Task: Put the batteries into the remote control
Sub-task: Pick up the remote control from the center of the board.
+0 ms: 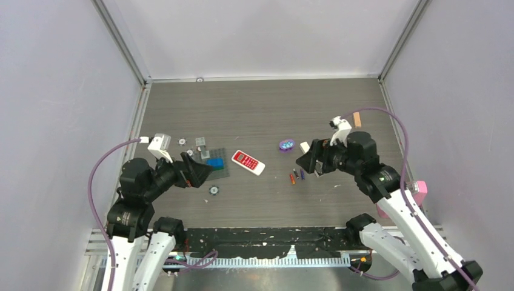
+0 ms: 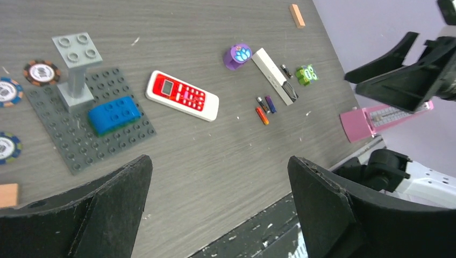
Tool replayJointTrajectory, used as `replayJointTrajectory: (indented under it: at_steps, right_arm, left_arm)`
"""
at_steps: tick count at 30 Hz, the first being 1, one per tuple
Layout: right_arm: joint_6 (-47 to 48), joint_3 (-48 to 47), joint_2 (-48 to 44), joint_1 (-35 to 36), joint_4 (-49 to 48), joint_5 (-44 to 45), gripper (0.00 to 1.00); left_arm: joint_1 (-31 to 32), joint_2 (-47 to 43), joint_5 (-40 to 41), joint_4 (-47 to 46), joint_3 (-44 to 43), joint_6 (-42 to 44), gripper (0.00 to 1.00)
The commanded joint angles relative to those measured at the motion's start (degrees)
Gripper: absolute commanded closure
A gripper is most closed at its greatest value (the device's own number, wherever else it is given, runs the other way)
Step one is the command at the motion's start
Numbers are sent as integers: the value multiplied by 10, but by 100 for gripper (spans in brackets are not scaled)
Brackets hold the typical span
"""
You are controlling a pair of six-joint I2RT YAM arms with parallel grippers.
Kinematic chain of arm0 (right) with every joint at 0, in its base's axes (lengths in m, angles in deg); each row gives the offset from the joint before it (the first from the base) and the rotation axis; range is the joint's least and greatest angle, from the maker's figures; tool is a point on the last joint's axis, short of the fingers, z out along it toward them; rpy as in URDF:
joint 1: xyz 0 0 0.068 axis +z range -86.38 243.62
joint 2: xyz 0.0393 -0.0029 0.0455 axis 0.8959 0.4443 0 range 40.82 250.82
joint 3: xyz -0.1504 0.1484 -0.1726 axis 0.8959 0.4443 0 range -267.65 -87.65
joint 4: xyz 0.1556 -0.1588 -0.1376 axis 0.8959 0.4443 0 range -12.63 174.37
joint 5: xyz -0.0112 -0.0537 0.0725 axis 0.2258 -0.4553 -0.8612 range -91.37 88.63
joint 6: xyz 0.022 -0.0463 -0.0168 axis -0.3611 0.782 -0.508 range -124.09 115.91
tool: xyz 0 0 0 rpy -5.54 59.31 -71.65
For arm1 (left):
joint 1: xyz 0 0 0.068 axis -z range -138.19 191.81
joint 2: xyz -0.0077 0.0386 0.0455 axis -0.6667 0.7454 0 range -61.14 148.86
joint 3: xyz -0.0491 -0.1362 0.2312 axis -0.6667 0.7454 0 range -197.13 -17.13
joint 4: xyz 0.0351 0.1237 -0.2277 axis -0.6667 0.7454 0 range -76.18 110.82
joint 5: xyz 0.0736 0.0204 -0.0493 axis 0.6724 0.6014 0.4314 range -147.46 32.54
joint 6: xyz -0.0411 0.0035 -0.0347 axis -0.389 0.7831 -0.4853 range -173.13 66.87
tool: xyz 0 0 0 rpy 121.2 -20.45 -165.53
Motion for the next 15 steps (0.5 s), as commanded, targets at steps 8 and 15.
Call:
replayJointTrajectory:
  at_steps: [8, 15]
  right_arm:
    - [29, -9, 172, 169, -140, 179, 3]
    - [95, -154, 416, 229, -129, 198, 7]
  left_arm:
    - [-3, 18, -16, 39, -5, -64, 4]
    - [-3, 24, -3, 13, 17, -72, 4]
